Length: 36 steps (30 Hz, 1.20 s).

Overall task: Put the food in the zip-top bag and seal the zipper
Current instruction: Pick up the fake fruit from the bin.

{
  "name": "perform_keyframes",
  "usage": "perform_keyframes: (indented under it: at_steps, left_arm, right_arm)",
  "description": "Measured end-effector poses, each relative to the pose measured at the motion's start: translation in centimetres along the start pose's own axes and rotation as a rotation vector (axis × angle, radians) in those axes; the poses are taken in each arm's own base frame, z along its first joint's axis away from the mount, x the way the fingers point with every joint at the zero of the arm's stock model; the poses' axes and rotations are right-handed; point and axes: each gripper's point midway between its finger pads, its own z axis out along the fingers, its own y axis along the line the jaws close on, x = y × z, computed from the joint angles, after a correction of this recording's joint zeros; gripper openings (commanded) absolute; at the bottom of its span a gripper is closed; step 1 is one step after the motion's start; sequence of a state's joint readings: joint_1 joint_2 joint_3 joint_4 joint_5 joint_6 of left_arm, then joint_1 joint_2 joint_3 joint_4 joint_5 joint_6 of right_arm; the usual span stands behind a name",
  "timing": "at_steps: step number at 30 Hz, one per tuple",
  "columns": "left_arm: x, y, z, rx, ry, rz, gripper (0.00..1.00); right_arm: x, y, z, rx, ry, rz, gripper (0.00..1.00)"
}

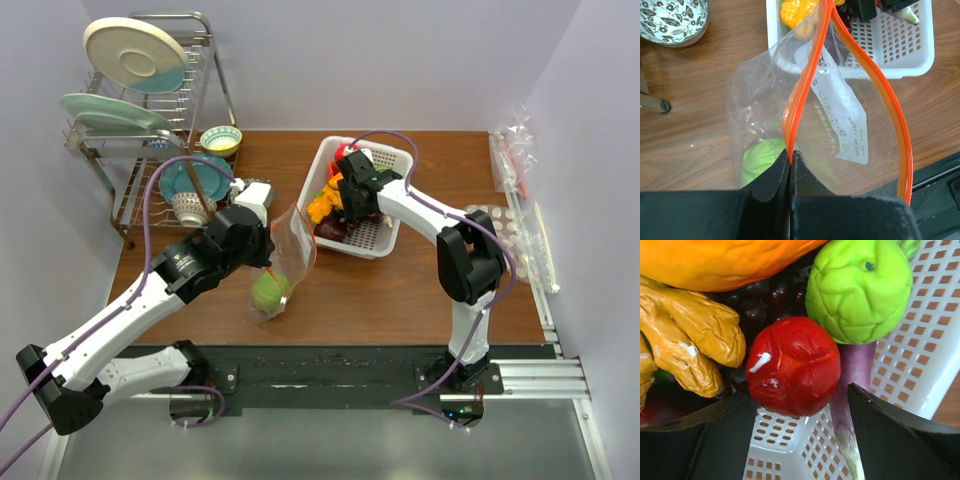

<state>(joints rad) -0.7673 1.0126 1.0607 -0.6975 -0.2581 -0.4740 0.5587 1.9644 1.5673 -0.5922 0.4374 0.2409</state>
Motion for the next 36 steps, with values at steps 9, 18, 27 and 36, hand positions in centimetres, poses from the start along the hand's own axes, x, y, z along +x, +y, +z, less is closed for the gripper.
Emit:
perform_keyframes:
  at_steps: [9,18,27,36]
  left_arm:
    - [0.0,0.0,0.0,0.0,0.0,0.0,0.0]
    - [0.1,-0.2,0.2,0.006,0.008,0.0,0.0]
    - [0.2,-0.5,0.5,0.018,0.017,0.001,0.0]
    - [0.1,-0.6,0.6,0.022,0.01,-0.001,0.0]
  right_arm:
    - [-1.6,0.2,-1.2,-0.055,-0.087,0.006,0.37]
    - [-4.5,-1.1,-11.3,-0.251,-0.29,0.081,0.39]
    - [-1.5,1.3,-21.8,-0.693,-0.425,0.082,0.4]
    - [-0.7,3.3,-33.6,-1.152,-0.618,0.04,0.44]
